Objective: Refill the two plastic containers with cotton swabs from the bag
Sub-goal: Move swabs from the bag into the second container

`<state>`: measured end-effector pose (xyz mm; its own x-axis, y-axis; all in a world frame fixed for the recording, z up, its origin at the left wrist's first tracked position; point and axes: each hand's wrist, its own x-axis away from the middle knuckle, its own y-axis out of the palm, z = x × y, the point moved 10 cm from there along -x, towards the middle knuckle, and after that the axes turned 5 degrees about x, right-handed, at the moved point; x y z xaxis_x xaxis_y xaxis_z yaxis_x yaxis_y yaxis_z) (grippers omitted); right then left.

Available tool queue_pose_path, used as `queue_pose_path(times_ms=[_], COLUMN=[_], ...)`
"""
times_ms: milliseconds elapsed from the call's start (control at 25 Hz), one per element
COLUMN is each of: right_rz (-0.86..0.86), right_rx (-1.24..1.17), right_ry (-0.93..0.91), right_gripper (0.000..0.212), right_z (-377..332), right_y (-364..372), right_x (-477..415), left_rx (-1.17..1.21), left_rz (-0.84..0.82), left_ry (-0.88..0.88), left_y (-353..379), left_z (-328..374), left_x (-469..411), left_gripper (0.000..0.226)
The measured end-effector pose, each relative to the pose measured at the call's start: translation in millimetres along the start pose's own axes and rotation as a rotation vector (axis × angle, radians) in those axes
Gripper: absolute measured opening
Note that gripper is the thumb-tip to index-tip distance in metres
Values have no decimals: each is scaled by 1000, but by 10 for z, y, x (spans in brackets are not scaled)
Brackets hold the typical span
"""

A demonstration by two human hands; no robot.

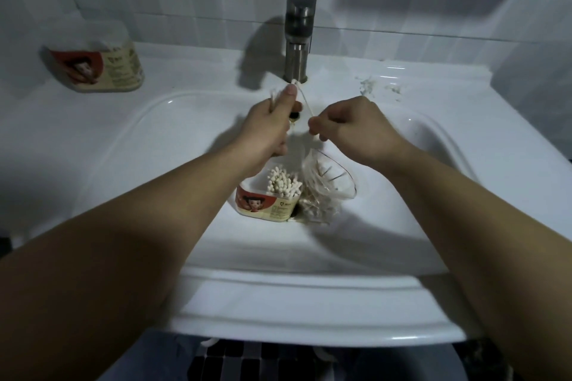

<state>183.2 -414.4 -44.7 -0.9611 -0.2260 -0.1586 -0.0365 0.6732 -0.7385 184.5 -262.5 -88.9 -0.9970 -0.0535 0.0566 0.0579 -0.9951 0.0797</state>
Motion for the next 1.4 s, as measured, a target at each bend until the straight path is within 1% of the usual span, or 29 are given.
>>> queue_pose_path(times_ms=[80, 120, 200, 280, 320, 360, 400, 440, 480, 520, 560, 680, 840, 880, 960, 1000, 1040, 1080, 1160, 1200, 1280, 1400], right_rz=[-44, -67, -99, -65, -18, 21, 21, -14, -63, -106, -128, -107, -77, -58, -55, -110, -222, -370, -661, -750, -804, -799], right_rx=[31, 43, 83, 102, 92, 81, 68, 67, 78, 89, 94, 77, 68, 70, 41, 23, 31, 75, 241, 335, 457, 518], right_ry=[-44, -66, -95, -99, -110, -132, -160, -184, -203, -222, -233, -231, -210, -200, -177, -157, -132, -109, -50, -21, 5, -35], right_gripper=[26, 28, 28, 22, 24, 37, 58, 80, 95, 102, 103, 87, 72, 63, 32, 16, 5, 3, 7, 8, 14, 7], right_z=[-56, -83, -118, -111, -104, -104, -112, -115, -123, -138, -148, -163, -167, -168, -182, -177, -152, -110, 61, 175, 343, 367], right_y=[77, 115, 156, 116, 60, 11, 0, 34, 92, 154, 198, 193, 160, 131, 80, 100, 184, 329, 649, 763, 875, 940], right_x=[13, 27, 48, 34, 23, 16, 16, 15, 21, 32, 32, 7, 23, 31, 64, 91, 135, 207, 388, 445, 459, 423], left_rx=[-57, -91, -115, -83, -63, -52, -50, -56, -64, -68, -62, -56, -84, -108, -159, -160, -142, -116, -78, -78, -93, -95], left_rz=[-103, -118, -112, -112, -118, -127, -139, -159, -185, -213, -238, -262, -176, -138, -59, -22, 5, 20, 24, 18, -9, -38], left_ry=[28, 34, 3, -60, -83, -95, -98, -98, -99, -103, -108, -116, -112, -108, -108, -115, -126, -137, -152, -154, -156, -150], left_y=[183, 223, 220, 196, 196, 206, 227, 261, 301, 341, 375, 402, 286, 226, 82, 16, -33, -66, -92, -87, -39, 13], left_z=[5, -2, -51, -108, -122, -125, -120, -115, -119, -124, -128, -146, -167, -164, -152, -149, -147, -149, -156, -159, -167, -157], left_x=[51, 58, 46, 43, 52, 67, 88, 110, 129, 143, 155, 157, 84, 55, 9, -7, -15, -20, -16, -10, 10, 42], left_gripper=[33, 29, 29, 30, 31, 30, 29, 28, 26, 25, 24, 21, 24, 24, 25, 23, 21, 19, 18, 17, 17, 17])
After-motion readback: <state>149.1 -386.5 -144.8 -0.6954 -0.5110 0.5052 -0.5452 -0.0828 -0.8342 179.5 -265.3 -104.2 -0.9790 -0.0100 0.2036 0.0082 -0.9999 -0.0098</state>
